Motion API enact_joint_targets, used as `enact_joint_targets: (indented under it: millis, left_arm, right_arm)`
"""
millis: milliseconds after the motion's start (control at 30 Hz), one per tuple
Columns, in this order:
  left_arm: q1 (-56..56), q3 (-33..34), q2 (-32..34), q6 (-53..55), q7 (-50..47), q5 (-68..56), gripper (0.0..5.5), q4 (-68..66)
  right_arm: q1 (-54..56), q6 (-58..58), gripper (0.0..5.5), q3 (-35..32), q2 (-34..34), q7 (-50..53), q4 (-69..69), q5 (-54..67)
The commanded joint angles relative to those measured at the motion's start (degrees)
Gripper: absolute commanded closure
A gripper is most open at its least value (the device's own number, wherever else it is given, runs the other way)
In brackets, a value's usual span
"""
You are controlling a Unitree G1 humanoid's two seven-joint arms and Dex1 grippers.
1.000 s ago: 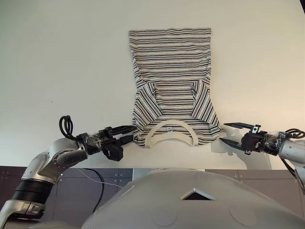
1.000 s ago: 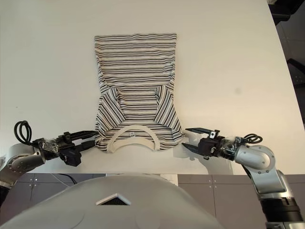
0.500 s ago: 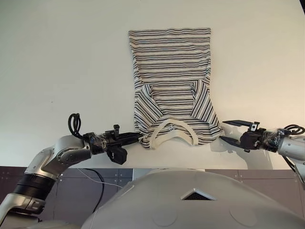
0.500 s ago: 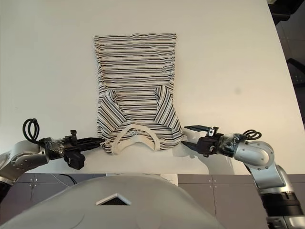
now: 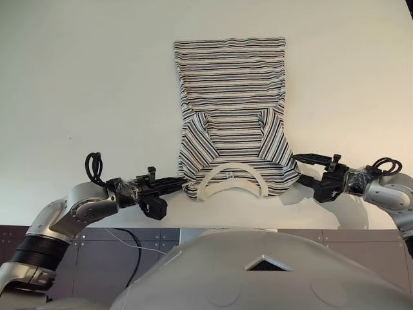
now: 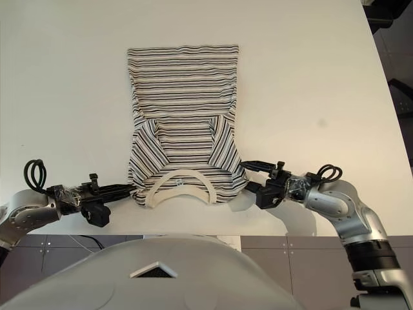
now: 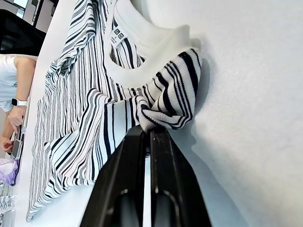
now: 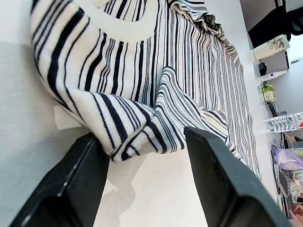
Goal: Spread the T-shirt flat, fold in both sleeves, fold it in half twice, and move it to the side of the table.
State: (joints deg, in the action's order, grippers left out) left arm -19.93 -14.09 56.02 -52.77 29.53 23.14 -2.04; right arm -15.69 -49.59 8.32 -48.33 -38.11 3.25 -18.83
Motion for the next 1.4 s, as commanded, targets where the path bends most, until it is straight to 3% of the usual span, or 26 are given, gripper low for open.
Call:
enact_joint_targets:
  millis: [33, 433, 633, 800, 967, 1100, 1200, 1300, 1400]
  left_arm:
    - [-1.1, -1.42, 0.74, 2.44, 2.23, 1.02, 5.4, -2.74]
    - [0.91, -0.64, 0.99, 2.3, 4.46, -4.56, 5.4, -2.41]
    - [0.04, -0.06, 1.02, 7.76, 8.44, -14.74, 5.4, 3.33]
    - [-8.82, 3.96, 5.85, 14.19, 12.37, -24.86, 5.4, 13.12]
    - [-21.82, 13.25, 10.14, 17.77, 15.71, -32.07, 5.4, 21.86]
    - [-31.51, 23.2, 11.26, 26.17, 20.27, -42.86, 5.4, 31.38]
    - [-21.81, 23.73, 10.94, 37.09, 19.29, -51.75, 5.4, 35.54]
    - [1.39, 16.39, 3.69, 48.46, 13.99, -52.22, 5.4, 30.71]
    - [15.93, 11.06, -3.52, 55.88, 10.79, -47.98, 5.4, 21.8]
  right_arm:
    - [-0.49, -1.03, 3.24, 1.9, -1.83, -0.22, 1.1, -1.78]
    - [1.73, 0.16, 5.38, 3.13, -3.88, -0.89, 2.41, 0.65]
    - [-0.29, 5.88, 5.38, 3.56, -8.69, -7.6, -4.71, 10.07]
    - [-6.84, 12.47, 5.38, 0.27, -16.48, -13.3, -16.51, 20.36]
    - [-19.22, 22.06, 5.38, -10.24, -22.95, -18.03, -29.54, 31.68]
    - [-26.45, 31.77, 5.38, -21.52, -23.02, -22.72, -37.17, 40.66]
    - [-17.96, 42.46, 5.38, -23.18, -23.79, -22.46, -37.79, 50.48]
    - [1.34, 50.85, 5.38, -14.75, -21.67, -23.2, -31.73, 51.18]
    - [20.15, 57.58, 5.38, -5.49, -14.35, -26.21, -21.04, 48.58]
